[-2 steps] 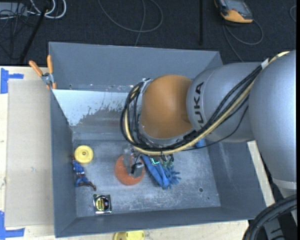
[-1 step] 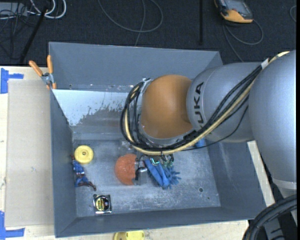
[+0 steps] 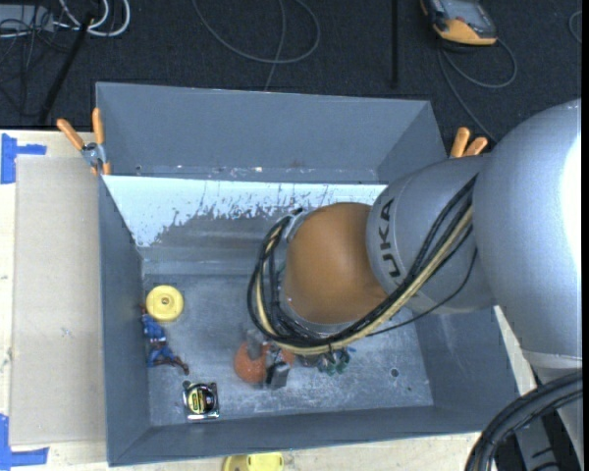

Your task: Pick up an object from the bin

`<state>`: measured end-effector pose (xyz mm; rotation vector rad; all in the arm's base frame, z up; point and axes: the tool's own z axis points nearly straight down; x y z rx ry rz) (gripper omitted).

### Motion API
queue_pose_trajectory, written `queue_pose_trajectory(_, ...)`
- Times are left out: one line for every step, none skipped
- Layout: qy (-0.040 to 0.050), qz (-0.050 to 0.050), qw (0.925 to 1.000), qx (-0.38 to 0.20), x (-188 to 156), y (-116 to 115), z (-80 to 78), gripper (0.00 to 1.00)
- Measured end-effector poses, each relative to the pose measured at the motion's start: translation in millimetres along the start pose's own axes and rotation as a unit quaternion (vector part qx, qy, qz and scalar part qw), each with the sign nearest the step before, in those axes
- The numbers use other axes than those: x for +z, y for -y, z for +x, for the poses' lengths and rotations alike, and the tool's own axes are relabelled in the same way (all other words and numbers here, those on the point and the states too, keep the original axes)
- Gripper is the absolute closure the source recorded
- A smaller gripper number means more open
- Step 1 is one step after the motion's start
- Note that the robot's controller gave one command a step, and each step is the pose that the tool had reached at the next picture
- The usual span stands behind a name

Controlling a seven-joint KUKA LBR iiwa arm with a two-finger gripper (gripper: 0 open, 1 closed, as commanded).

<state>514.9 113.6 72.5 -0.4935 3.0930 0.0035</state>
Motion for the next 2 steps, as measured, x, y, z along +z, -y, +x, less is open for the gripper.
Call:
queue_pose_trajectory(-0.0001,0.000,1.0000,0.002,0.1,0.2,0.1,1.00)
queue_pose_trajectory(-0.0002,0.000,1.0000,0.003,0.1,0.4,0.1,1.00)
